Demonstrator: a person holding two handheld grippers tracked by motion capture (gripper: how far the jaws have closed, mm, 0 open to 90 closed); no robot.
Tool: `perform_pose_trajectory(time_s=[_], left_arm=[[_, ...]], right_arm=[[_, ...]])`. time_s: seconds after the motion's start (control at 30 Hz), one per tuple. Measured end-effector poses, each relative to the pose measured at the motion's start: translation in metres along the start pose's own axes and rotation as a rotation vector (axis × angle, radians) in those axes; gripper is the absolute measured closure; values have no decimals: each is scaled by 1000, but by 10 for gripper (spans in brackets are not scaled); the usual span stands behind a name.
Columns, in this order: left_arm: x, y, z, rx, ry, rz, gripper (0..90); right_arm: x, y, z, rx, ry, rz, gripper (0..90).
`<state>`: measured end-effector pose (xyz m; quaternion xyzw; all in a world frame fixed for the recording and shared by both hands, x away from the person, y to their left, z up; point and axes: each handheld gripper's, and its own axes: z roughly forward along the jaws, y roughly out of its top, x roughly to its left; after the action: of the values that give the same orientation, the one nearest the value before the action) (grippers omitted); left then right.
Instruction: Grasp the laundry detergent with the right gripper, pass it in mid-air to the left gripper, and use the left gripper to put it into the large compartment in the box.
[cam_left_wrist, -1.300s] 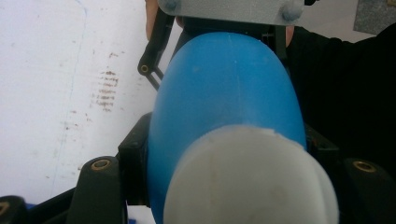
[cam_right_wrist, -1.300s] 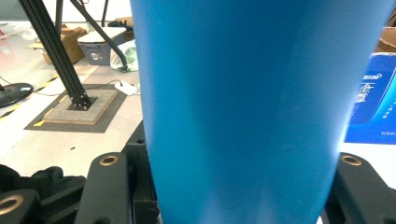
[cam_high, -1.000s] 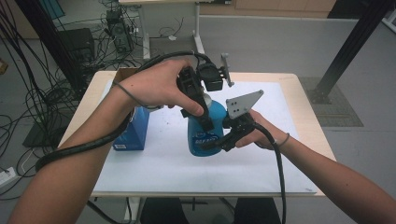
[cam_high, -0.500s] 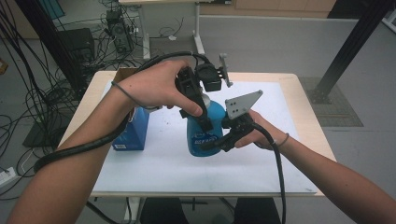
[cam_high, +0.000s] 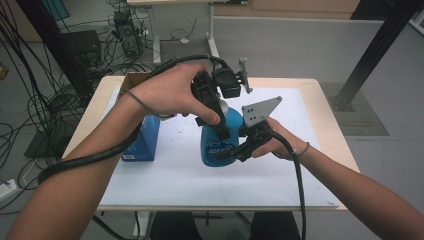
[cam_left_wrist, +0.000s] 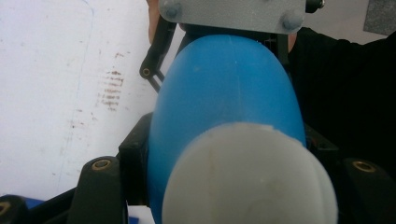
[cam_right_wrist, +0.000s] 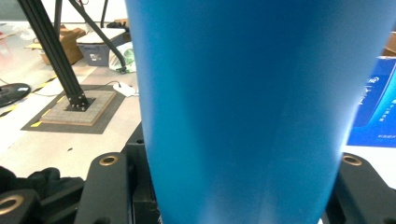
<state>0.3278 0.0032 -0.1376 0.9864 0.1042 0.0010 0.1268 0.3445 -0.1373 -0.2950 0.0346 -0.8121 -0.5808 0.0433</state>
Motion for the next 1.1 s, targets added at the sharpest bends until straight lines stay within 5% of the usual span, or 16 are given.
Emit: perform_pose_trajectory(time_s=[0.53, 0.87, 1.1], left_arm=[[0, 5, -1, 17, 6, -18, 377], [3, 0, 0, 25, 15, -38, 377], [3, -1, -1, 21, 6, -50, 377]], right_arm=[[0, -3, 0, -36, 4, 11, 399], [-5, -8, -6, -57, -72, 72, 40], [-4, -7, -6, -55, -63, 34, 4]])
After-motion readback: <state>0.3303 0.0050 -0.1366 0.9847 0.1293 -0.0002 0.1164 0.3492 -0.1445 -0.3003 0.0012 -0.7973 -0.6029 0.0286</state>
